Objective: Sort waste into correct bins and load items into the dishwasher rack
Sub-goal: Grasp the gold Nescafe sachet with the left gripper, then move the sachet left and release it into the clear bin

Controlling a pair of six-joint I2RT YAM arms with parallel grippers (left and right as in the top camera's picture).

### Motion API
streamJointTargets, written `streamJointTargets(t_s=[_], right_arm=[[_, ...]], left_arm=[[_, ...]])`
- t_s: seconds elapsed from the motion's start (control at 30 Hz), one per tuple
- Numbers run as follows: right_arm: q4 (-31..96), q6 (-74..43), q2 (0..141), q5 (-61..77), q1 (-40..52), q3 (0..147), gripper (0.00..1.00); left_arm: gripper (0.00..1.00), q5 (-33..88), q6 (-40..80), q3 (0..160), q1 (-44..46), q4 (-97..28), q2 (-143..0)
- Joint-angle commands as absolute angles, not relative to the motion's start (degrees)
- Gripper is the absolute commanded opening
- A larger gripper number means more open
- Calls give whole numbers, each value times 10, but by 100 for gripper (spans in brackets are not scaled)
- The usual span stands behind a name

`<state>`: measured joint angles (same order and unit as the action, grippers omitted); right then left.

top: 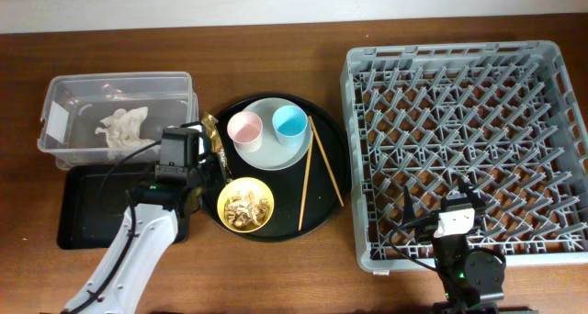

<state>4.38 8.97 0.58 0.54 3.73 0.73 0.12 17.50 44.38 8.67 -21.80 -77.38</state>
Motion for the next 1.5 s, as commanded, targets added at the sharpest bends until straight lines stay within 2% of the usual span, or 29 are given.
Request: streamJointTargets(t_s=[0.0, 0.17, 0.33, 0.43, 0.67, 0.7, 0.77, 0.87, 0.97, 1.1, 1.23, 1.37, 1.47], right_arm=[[45, 88, 2, 9, 34, 3, 98], [45, 88, 2, 9, 34, 3, 98], [45, 88, 2, 9, 34, 3, 98], [45, 88, 2, 9, 34, 3, 98], [45, 88, 2, 9, 34, 3, 98], [45, 88, 2, 9, 34, 3, 98], [45, 88, 2, 9, 34, 3, 98], [45, 88, 2, 9, 34, 3, 98], [45, 88, 2, 9, 34, 3, 98], [45, 88, 2, 9, 34, 3, 99], [45, 88, 2, 9, 34, 3, 98], [45, 88, 2, 9, 34, 3, 98], [45, 88, 2, 9, 34, 3, 98]], left_arm=[[38, -5, 189, 435, 90, -188, -807], [38, -5, 188, 435, 105, -134, -857], [38, -59, 188, 435, 143, -102, -882], [33, -90, 189, 435, 146, -99, -899], [32, -103, 215, 435, 146, -94, -937], [29, -103, 215, 435, 146, -90, -940], [18, -103, 214, 435, 146, -85, -941], [13, -103, 214, 437, 146, -88, -935], [1, -103, 214, 445, 146, -113, -880], [1, -103, 214, 459, 146, -164, -753], [1, -137, 214, 459, 146, -161, -625], [1, -260, 215, 459, 139, -130, -597], [1, -242, 237, 459, 79, -67, -628]])
